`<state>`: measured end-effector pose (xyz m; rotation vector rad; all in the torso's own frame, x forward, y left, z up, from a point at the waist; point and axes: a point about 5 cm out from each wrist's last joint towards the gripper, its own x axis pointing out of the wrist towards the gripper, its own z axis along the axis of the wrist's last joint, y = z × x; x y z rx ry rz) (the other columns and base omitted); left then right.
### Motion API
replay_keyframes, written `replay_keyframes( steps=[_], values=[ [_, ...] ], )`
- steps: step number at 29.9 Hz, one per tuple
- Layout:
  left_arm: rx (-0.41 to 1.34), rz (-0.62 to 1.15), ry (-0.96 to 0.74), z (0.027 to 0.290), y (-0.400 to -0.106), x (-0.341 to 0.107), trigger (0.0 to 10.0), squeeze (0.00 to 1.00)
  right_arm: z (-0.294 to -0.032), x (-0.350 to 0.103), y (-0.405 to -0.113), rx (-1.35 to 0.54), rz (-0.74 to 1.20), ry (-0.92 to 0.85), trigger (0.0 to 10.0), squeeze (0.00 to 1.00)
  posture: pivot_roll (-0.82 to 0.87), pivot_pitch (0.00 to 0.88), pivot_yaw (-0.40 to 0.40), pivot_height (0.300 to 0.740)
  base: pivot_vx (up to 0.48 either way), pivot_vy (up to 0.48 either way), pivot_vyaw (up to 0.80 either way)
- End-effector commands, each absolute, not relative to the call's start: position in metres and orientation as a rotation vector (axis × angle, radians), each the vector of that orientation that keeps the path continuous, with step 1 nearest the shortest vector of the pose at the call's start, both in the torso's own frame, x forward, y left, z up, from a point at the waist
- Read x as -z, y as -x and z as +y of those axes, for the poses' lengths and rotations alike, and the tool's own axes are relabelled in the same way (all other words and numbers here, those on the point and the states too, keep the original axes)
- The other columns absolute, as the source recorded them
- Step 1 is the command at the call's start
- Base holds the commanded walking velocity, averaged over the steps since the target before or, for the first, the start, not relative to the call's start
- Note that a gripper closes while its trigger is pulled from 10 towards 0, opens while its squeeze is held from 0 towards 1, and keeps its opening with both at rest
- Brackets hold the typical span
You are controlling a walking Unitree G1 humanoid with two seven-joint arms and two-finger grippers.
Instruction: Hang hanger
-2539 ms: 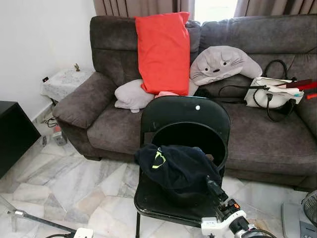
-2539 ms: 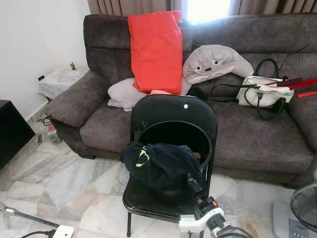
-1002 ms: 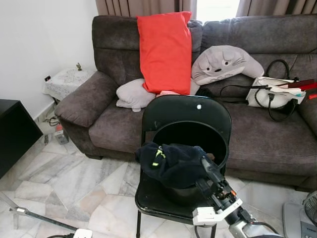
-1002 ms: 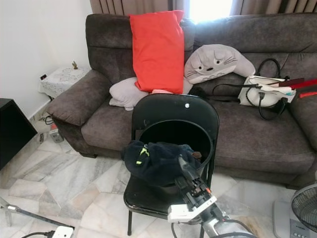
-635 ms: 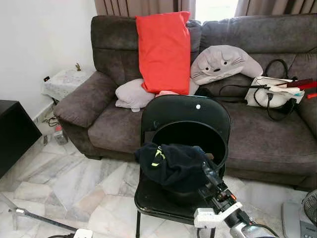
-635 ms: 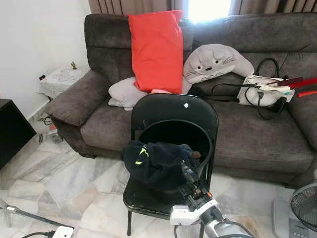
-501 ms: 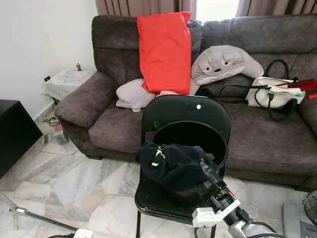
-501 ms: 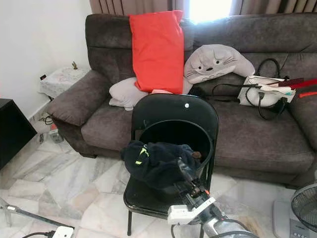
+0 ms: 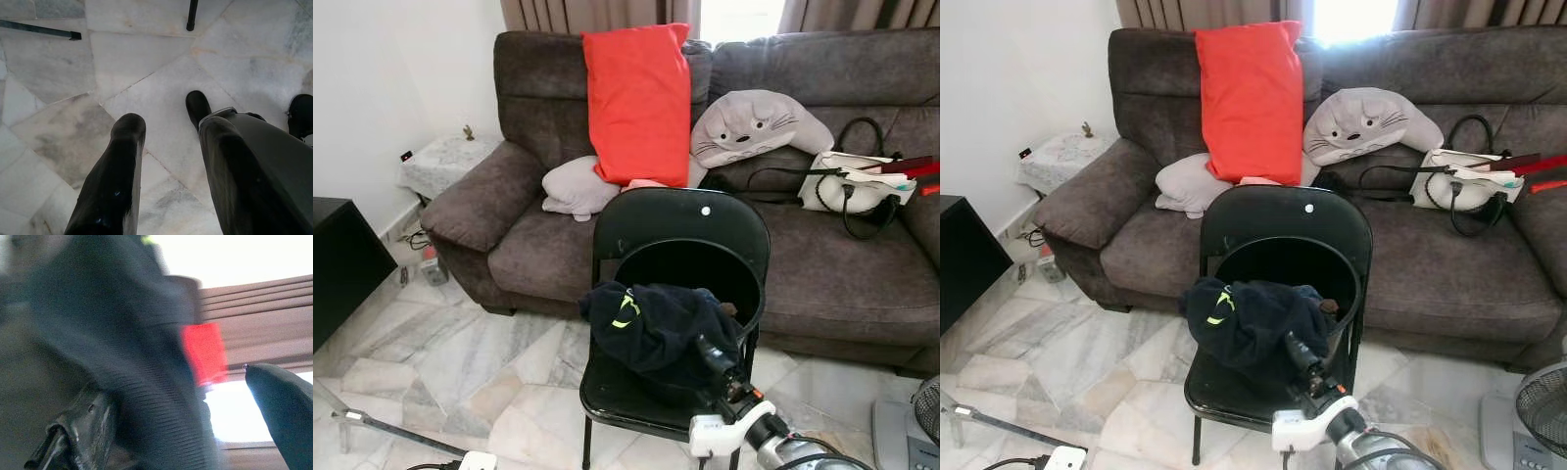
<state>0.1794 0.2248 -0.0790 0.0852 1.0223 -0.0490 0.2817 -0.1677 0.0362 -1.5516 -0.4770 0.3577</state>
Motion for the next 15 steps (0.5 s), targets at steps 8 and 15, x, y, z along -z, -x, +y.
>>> replay_keyframes(
  steps=[8, 15],
  values=[
    [0.032, 1.019, -0.088, 0.229, -0.179, 0.078, 10.0, 0.0, -0.155, -0.038, -0.284, -0.471, -0.519, 1.466, 10.0, 0.0, -0.07, 0.0, 0.11, 0.74, 0.0, 0.0, 0.0],
    [0.03, 1.019, -0.085, 0.229, -0.179, 0.078, 10.0, 0.0, -0.153, -0.014, -0.268, -0.629, -0.439, 1.476, 10.0, 0.0, -0.06, 0.0, 0.112, 0.74, 0.0, 0.0, 0.0]
  ],
)
